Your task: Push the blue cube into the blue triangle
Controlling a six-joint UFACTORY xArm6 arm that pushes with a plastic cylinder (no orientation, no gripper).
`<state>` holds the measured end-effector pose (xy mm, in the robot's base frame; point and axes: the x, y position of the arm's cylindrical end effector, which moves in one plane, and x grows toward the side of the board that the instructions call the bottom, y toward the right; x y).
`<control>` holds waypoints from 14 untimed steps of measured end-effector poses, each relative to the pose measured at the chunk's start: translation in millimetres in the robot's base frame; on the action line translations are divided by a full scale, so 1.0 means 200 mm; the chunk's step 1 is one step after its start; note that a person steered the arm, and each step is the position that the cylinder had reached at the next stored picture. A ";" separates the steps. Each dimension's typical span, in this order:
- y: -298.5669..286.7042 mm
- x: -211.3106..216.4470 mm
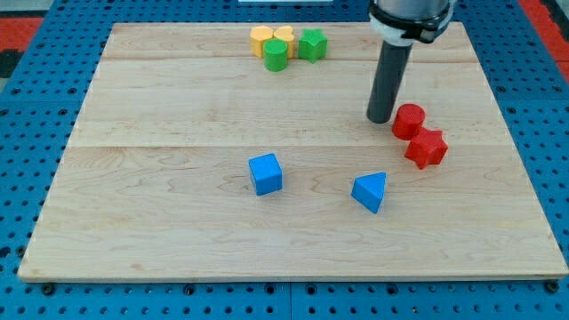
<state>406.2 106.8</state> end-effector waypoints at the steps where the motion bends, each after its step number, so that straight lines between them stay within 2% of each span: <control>1: -0.46 0.02; 2: -0.78 0.00; 3: -0.83 0.32; 4: -0.75 0.49; 5: -0.86 0.49; 6: -0.78 0.57; 8: -0.41 0.51; 10: -0.41 0.51; 12: -0.36 0.66; 14: -0.25 0.17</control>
<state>441.2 57.1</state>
